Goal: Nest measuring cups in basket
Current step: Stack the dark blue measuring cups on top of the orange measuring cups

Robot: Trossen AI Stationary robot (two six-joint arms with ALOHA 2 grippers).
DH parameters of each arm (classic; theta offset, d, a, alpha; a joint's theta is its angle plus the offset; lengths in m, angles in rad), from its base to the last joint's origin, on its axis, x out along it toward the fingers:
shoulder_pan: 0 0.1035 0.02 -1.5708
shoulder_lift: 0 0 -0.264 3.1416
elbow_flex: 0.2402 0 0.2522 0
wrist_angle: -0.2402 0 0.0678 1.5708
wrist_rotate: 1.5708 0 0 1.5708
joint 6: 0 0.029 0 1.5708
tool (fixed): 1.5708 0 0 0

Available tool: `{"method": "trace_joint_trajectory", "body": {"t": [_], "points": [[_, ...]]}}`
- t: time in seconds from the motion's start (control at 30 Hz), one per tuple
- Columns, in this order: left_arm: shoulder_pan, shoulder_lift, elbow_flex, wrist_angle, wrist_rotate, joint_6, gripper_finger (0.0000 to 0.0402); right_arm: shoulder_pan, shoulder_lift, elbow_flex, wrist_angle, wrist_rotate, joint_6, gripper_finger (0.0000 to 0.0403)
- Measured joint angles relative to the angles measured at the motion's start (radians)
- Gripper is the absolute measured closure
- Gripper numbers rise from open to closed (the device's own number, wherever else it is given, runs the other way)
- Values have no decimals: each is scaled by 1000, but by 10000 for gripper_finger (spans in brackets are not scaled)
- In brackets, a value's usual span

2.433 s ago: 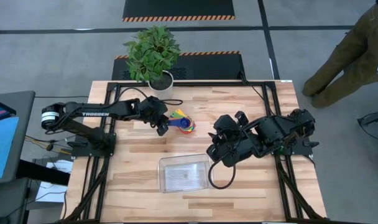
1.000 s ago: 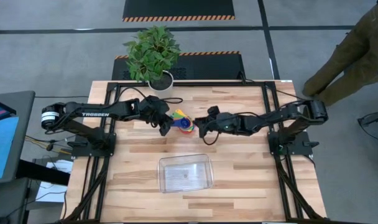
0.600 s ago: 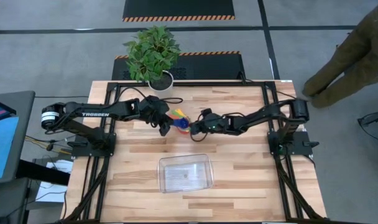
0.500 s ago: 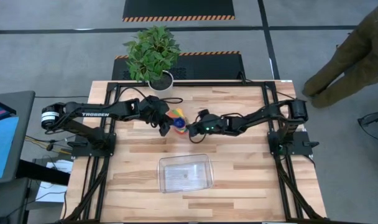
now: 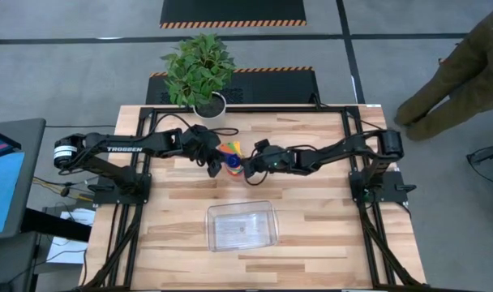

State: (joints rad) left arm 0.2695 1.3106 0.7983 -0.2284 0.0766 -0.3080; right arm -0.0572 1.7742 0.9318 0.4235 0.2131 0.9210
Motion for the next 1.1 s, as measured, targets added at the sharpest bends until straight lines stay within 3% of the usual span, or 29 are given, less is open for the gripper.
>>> {"method": "trace_joint_trajectory", "body": {"t": [0.4, 0.7, 1.1], "points": [[0, 0, 0, 0, -9, 0, 325, 8, 142, 119, 22, -30, -3, 296], [0, 0, 0, -65, -11, -4, 325, -5, 164, 145, -60, -28, -6, 312], [0, 0, 0, -94, -130, 16, 325, -3, 164, 145, -70, -25, -6, 329]]}}
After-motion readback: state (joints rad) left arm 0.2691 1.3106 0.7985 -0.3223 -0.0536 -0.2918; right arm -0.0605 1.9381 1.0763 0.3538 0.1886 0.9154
